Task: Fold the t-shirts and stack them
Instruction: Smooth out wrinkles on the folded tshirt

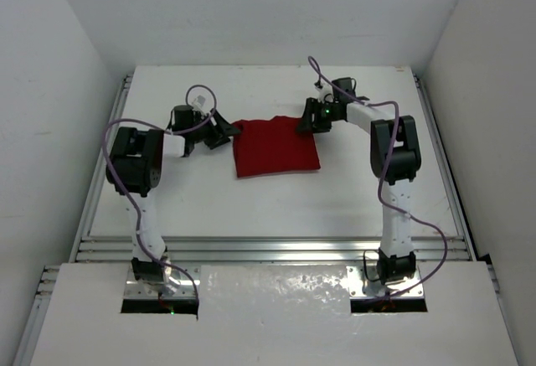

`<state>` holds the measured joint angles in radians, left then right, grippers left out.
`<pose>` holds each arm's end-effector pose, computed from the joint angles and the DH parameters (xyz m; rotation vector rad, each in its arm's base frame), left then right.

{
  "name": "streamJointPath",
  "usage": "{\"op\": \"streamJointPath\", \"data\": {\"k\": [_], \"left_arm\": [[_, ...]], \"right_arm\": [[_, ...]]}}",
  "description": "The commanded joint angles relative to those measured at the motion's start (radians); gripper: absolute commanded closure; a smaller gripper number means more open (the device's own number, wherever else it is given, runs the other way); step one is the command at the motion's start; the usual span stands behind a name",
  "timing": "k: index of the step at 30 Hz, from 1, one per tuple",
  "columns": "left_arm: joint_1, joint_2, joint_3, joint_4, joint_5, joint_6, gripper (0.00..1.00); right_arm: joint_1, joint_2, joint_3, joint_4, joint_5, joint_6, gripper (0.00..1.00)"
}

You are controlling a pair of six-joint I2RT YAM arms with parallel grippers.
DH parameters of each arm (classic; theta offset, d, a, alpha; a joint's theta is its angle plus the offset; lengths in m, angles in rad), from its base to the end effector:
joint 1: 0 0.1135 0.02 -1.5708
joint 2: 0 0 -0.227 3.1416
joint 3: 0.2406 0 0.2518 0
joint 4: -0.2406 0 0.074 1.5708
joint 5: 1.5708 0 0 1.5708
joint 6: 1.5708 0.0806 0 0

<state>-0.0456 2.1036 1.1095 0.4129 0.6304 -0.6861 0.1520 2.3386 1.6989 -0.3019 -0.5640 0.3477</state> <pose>0.4326 -0.0673 0.0604 -0.3244 2.2048 -1.0920 0.4811 0.1173 0.0641 0.0098 2.5339 0.9111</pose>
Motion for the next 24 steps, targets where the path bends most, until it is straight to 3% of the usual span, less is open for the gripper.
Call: {"op": "streamJointPath", "data": {"k": [1, 4, 9, 17, 20, 24], "left_arm": [[0.007, -0.108, -0.063, -0.077, -0.175, 0.054, 0.41], [0.007, -0.113, -0.050, -0.074, -0.195, 0.049, 0.46], [-0.022, -0.073, 0.030, -0.062, -0.081, 0.072, 0.40], [-0.027, 0.035, 0.148, -0.052, 0.069, 0.083, 0.33], [-0.027, 0.087, 0.200, -0.127, 0.051, 0.100, 0.34], [-0.027, 0.044, 0.153, -0.152, -0.027, 0.129, 0.38]], "right_arm": [[-0.011, -0.047, -0.034, 0.027, 0.009, -0.001, 0.44], [-0.019, -0.062, -0.042, 0.030, 0.036, 0.007, 0.37], [-0.028, -0.024, 0.010, -0.006, 0.064, 0.007, 0.21], [-0.028, 0.014, 0.047, -0.017, 0.050, 0.007, 0.23], [-0.026, 0.013, 0.044, -0.011, 0.041, 0.010, 0.23], [-0.028, 0.005, 0.036, -0.008, 0.039, 0.011, 0.23]]}}
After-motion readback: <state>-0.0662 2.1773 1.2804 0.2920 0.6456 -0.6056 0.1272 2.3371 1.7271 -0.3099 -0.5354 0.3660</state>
